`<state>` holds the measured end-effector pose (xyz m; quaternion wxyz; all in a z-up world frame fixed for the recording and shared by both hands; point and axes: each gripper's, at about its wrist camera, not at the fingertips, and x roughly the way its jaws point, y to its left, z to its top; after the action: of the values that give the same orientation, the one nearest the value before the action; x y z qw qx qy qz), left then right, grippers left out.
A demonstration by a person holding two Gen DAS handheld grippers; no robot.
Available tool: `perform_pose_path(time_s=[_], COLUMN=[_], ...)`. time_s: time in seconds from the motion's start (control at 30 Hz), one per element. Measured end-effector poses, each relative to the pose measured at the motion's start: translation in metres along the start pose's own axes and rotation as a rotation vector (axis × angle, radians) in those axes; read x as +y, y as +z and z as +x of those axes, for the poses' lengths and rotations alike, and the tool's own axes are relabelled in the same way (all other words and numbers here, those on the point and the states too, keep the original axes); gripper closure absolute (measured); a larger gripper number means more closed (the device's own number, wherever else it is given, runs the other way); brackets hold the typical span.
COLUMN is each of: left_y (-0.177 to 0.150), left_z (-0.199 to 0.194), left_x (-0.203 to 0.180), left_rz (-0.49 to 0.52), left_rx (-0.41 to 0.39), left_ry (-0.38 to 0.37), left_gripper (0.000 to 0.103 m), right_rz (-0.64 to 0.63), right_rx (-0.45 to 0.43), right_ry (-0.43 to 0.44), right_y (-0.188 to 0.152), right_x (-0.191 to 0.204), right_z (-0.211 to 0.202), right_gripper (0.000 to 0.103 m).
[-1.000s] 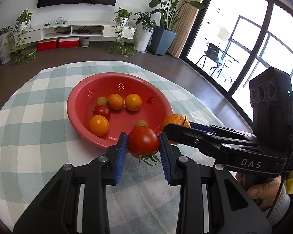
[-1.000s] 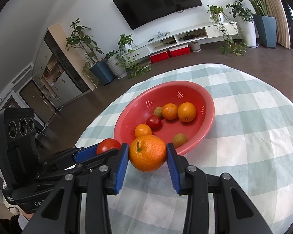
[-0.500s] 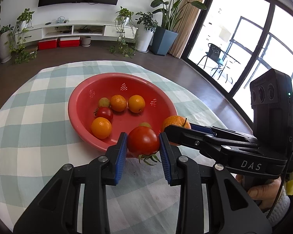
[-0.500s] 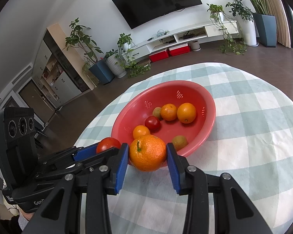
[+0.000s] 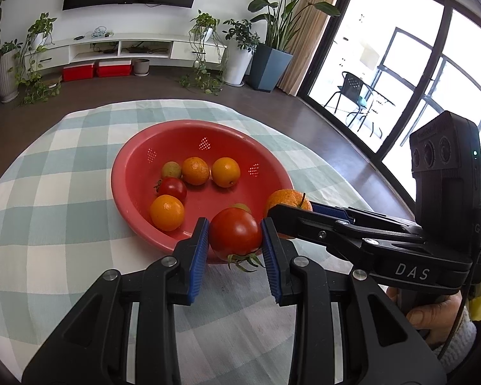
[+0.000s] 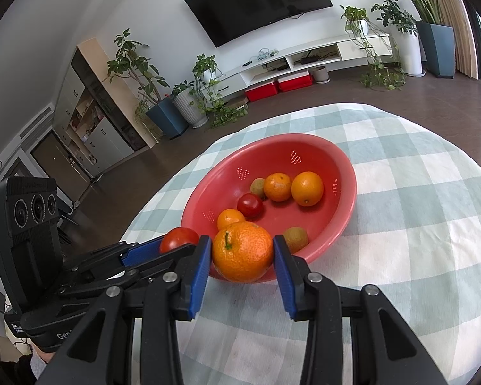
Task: Organize fruits
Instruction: 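Carry the tomato and orange together over the red bowl with both tools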
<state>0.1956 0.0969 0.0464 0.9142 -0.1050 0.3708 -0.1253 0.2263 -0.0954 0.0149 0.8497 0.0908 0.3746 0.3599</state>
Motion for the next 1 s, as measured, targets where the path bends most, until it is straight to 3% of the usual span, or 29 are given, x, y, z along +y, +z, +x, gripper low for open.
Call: perform_pose_path(time_s=[1.0], left_y=[0.003], left_z=[0.013], left_x=[0.003], left_rz=[-0.015], left_rx=[0.025], left_ry=[0.013], left_gripper=[0.073], right_rz=[0.000], right_rx=[0.009], right_ry=[-0.012], right_y=[0.002], right_x=[-0.002], right_z=[0.004], right_gripper=[0.061])
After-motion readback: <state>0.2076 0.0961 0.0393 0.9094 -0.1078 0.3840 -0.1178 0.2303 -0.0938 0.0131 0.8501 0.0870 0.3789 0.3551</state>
